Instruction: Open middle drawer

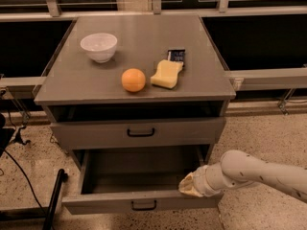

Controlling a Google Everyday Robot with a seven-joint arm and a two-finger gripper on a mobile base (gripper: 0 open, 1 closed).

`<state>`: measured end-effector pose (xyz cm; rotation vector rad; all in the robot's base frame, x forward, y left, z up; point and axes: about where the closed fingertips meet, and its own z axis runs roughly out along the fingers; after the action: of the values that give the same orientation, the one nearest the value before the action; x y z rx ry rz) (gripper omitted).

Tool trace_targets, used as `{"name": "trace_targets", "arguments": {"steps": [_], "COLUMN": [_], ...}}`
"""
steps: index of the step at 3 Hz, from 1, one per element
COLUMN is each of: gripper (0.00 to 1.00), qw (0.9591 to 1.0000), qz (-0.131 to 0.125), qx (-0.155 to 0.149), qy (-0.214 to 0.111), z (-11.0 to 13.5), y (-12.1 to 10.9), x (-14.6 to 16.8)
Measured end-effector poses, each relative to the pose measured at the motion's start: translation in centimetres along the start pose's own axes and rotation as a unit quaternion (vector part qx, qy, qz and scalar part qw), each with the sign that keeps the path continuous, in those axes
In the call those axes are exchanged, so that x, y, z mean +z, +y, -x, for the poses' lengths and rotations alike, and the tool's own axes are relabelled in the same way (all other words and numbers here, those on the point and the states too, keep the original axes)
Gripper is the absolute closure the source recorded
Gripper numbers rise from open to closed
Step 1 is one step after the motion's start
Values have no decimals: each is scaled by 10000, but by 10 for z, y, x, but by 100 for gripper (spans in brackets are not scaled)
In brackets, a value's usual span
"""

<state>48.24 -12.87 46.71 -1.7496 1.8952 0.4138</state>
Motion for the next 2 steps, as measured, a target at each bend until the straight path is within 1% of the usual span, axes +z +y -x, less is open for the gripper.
{"name": "trace_targets", "arguments": {"steps": [2], "gripper": [4], "qw": [10000], "qz": [1], "qx": [0], "qy": [0], "z": [0], "y": [0], "x": [0]}}
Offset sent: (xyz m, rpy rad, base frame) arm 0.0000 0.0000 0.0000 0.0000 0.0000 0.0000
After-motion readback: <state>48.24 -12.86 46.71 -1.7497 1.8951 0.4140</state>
